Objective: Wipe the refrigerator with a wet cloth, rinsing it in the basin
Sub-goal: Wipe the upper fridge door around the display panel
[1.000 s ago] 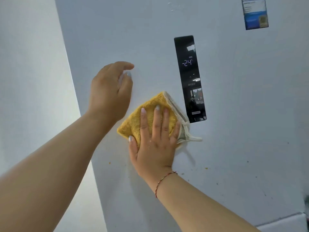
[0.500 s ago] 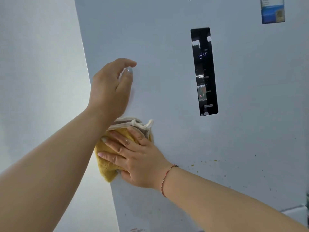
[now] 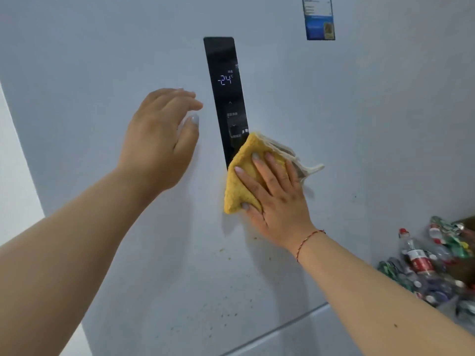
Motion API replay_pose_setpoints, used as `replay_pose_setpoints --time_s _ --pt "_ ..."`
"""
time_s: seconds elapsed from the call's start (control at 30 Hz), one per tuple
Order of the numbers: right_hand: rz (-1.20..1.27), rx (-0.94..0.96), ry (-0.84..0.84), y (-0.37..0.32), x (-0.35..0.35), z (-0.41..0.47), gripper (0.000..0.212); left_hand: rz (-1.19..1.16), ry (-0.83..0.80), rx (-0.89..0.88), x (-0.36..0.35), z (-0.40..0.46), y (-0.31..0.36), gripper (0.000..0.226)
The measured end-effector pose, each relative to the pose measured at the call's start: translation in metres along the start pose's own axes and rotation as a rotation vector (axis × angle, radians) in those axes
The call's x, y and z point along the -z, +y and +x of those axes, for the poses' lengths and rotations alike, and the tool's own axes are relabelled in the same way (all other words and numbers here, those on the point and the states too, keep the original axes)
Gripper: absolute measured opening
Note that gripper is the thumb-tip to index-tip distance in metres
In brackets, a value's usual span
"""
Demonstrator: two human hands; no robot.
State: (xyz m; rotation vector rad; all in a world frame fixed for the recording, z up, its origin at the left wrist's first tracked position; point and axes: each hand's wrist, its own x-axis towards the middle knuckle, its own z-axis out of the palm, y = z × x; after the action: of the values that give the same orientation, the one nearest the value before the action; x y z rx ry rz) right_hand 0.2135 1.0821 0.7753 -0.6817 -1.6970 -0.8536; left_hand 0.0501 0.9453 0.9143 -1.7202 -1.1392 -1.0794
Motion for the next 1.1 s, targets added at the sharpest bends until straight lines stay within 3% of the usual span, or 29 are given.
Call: replay_pose_setpoints --time_s 0.1,0.3,0.57,0.87,1.1 --pt "-0.044 -0.187 -0.045 0.04 -0.001 -0.013 0.058 0.02 -0.01 -0.001 -0.014 0.002 0.005 0.043" --pt "0.135 -0.803 -0.095 0.098 0.002 -0.044 0.066 0.087 -0.02 -0.02 -0.028 0.001 0.002 0.035" --pt "0.199 -1.296 0.022 0.047 -0.013 -0.044 0.073 0.021 -0.041 0.007 -0.018 0.005 0.002 0.039" --pt "0.18 -1.162 0.022 -0.064 -0.016 -0.035 0.073 0.078 -0.037 0.006 0.014 -0.016 -0.018 0.035" --pt "0.194 -0.833 0.002 -0.143 -0.015 -0.02 0.068 0.157 -0.014 0.016 0.037 -0.032 -0.049 0.042"
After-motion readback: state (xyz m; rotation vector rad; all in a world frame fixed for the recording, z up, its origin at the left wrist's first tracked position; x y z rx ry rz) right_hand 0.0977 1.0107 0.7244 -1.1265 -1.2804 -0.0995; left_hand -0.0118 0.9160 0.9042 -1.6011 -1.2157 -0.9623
